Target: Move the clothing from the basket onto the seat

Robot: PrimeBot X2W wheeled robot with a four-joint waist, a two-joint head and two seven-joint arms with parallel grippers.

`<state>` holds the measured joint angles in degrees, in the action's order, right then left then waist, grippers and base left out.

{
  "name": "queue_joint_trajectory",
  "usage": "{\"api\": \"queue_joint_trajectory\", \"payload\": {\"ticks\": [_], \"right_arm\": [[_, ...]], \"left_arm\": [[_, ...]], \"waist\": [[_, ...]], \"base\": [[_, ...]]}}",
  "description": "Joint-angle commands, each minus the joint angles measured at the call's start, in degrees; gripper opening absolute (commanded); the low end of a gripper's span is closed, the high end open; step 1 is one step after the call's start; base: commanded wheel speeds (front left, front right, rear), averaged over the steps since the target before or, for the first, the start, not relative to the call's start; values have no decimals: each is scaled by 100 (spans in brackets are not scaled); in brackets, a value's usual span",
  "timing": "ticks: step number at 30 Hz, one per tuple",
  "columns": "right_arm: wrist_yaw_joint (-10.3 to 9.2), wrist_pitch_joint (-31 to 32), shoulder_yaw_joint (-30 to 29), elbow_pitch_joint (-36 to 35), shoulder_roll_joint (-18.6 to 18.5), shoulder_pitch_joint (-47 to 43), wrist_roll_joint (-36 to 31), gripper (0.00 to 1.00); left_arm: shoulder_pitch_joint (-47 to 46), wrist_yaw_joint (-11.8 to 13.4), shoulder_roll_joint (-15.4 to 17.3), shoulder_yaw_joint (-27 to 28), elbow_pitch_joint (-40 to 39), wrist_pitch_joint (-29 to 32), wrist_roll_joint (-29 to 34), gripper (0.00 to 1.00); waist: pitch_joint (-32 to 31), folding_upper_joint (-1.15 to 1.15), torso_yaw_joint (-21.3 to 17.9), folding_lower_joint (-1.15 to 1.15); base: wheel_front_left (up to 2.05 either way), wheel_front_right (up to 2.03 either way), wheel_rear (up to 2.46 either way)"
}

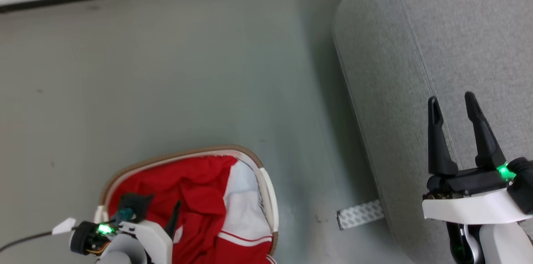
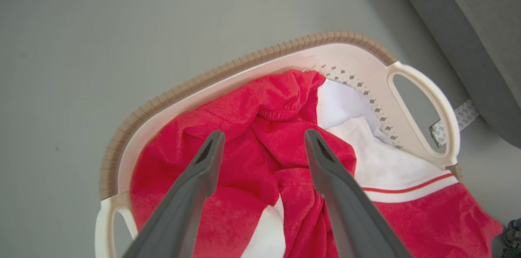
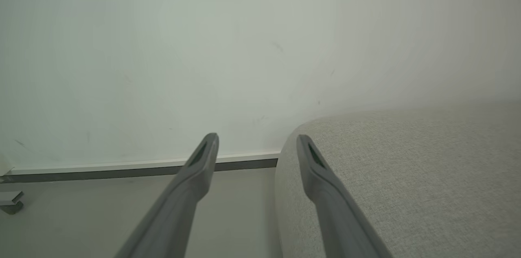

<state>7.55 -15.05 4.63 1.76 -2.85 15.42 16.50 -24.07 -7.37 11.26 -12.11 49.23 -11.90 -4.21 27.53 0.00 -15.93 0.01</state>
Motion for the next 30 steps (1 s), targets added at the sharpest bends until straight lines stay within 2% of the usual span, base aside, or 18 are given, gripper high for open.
{"api": "queue_joint_trajectory", "payload": {"ticks": [1, 8, 15, 22, 23, 24, 25, 26, 30], "right_arm": [[-12, -19, -5, -75, -5, 173, 83, 100], [-12, -20, 110, -253, -4, 354, 418, 100], [-12, -20, 22, -387, -4, 442, 655, 100], [-12, -20, 43, -543, -5, 452, 596, 100], [-12, -20, 61, -560, -5, 442, 590, 100], [-12, -20, 71, -574, -5, 432, 605, 100], [-12, -20, 66, -587, -7, 431, 620, 100], [-12, -20, 62, -589, -7, 434, 630, 100], [-12, -20, 55, -553, -6, 440, 625, 100]], "left_arm": [[-196, -11, 133, -177, 172, 92, -48, 100], [-699, -13, 627, -727, 915, 486, -335, 100], [-1084, -3, 975, -1154, 1328, 798, -622, 100], [-1329, -3, 1137, -1518, 1519, 960, -980, 100], [-1350, -3, 1154, -1566, 1527, 970, -1024, 73], [-1370, -3, 1177, -1606, 1530, 961, -1095, 38], [-1393, -3, 1197, -1639, 1529, 927, -1172, 9], [-1409, -3, 1208, -1678, 1535, 908, -1241, 0], [-1411, -4, 1175, -1784, 1554, 872, -1410, 0]], "waist": [[450, 0, -314, -1], [1152, 0, -753, -1], [1586, 0, -1060, -1], [1803, 0, -1035, -1], [1821, 0, -1020, -1], [1836, 0, -1008, -1], [1845, 0, -996, -1], [1844, 0, -987, -1], [1775, 0, -958, -1]], "base": [[0, 0, 0], [0, 0, 0], [0, 0, 0], [12, 12, 12], [8, 8, 8], [5, 5, 5], [1, 1, 1], [0, 0, 0], [0, 0, 0]]}}
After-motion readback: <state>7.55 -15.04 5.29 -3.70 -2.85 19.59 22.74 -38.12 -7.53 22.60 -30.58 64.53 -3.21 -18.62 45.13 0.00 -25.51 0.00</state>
